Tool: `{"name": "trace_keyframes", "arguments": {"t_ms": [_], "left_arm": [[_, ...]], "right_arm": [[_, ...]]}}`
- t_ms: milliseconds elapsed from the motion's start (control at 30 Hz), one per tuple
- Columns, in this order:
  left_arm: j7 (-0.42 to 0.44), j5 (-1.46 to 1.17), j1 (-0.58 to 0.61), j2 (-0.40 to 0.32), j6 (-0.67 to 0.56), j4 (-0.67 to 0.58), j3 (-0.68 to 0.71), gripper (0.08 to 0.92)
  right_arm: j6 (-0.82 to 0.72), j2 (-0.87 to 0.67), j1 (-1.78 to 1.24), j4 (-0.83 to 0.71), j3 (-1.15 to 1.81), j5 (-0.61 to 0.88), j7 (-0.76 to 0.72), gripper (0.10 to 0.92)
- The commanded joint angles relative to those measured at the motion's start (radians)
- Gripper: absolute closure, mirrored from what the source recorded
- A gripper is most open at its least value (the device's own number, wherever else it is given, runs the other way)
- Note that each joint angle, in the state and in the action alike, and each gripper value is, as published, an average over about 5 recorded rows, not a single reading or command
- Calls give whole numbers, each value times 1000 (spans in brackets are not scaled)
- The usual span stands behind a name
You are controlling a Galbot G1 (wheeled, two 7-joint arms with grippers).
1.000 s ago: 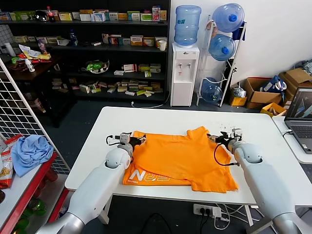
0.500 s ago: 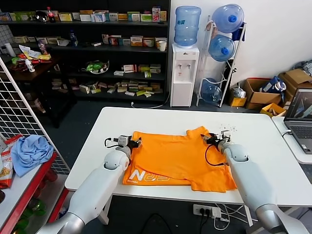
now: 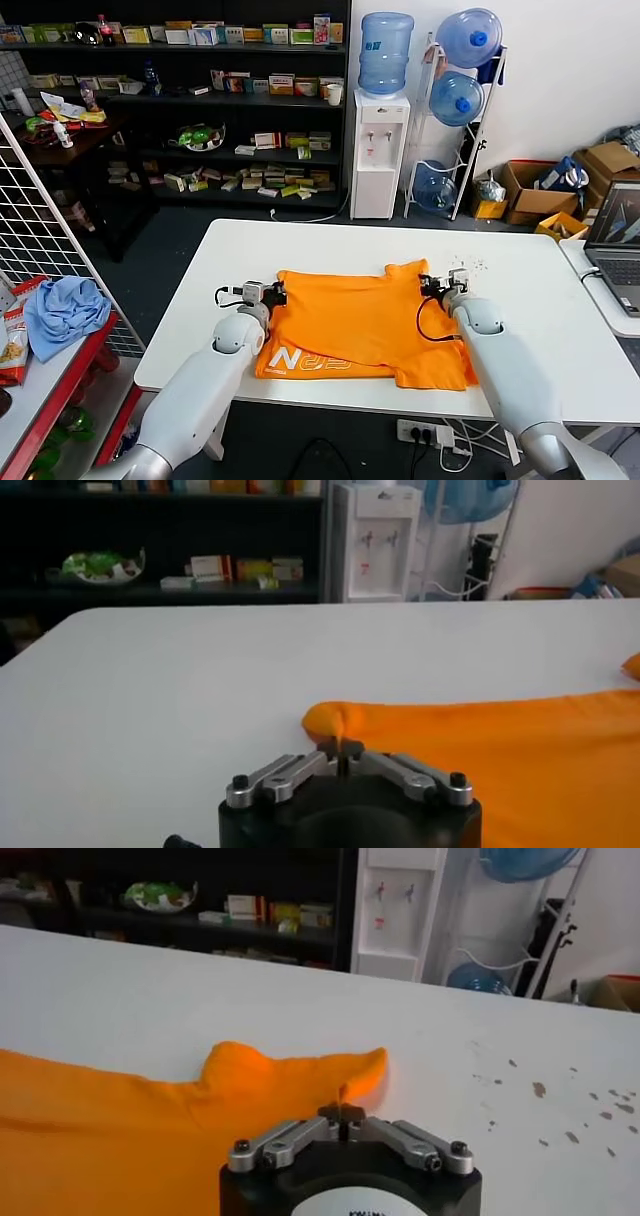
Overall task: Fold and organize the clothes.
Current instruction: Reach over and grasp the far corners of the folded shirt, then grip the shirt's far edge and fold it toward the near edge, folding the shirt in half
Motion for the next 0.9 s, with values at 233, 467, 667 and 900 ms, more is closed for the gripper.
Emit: {"name": "trace_keyframes", "arguments": {"t_ms": [233,467,667,900], "left_arm": [[-21,-64,167,154,-8,-367,-17,910],[-45,-115,285,243,15,-555,-37,910],[-57,-143,403,297,42,-678,-58,910],[-60,-127,544,312,52,-736,-77,910]], "right_arm": [[-42,-219,-312,586,7,129,176,901],[-115,-324,-502,827,67,171,232,901],[-183,-356,-677,961,123,157,288,901],[-212,-363,-867,1063,178,127,319,901]]}}
